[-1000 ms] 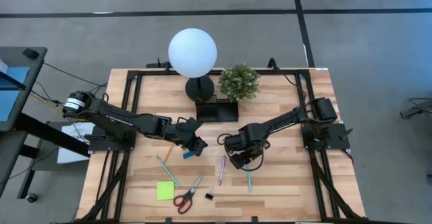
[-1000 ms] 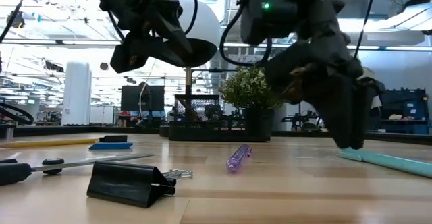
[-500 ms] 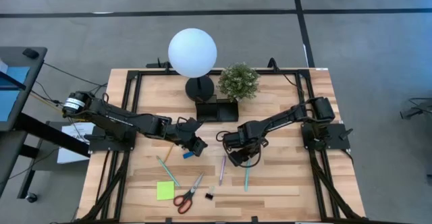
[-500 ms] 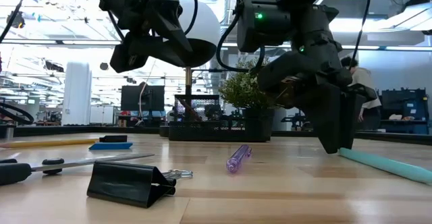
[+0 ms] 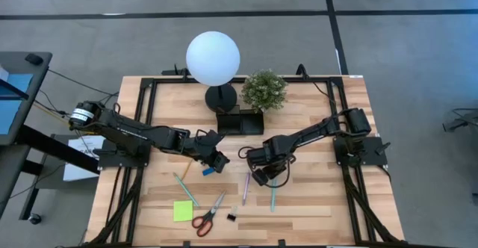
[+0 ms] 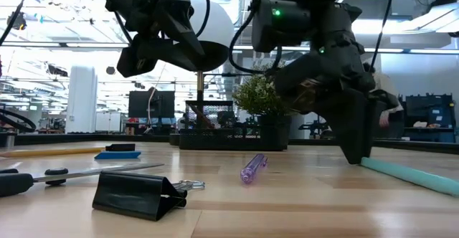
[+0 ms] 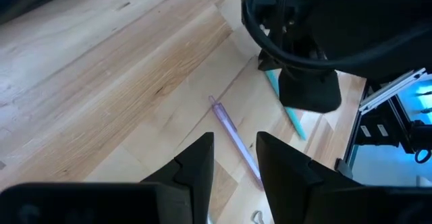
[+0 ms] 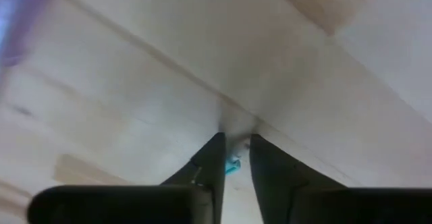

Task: Pick and place office supplies into organizer
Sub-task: Put the blue pen into the black desk organizer

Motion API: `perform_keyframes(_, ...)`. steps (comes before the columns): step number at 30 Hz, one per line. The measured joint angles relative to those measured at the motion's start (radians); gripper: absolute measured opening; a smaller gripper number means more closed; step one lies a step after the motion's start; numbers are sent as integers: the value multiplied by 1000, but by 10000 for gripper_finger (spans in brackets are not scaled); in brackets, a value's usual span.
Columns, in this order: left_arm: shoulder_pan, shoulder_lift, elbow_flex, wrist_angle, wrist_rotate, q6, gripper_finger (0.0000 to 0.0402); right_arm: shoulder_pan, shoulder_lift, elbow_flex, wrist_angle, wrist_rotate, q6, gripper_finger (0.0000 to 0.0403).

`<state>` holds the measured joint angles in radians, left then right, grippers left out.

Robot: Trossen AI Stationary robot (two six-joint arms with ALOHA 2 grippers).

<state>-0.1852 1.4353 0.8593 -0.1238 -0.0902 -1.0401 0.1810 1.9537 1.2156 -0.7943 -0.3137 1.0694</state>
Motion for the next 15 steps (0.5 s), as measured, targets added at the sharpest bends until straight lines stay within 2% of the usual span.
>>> perform_keyframes(6, 0, 0, 0, 0, -1, 0, 107, 3, 1, 0, 122, -3, -4, 7)
perform_keyframes(15, 0, 0, 0, 0, -2, 0, 107, 2, 1, 0, 164, 1, -31, 10)
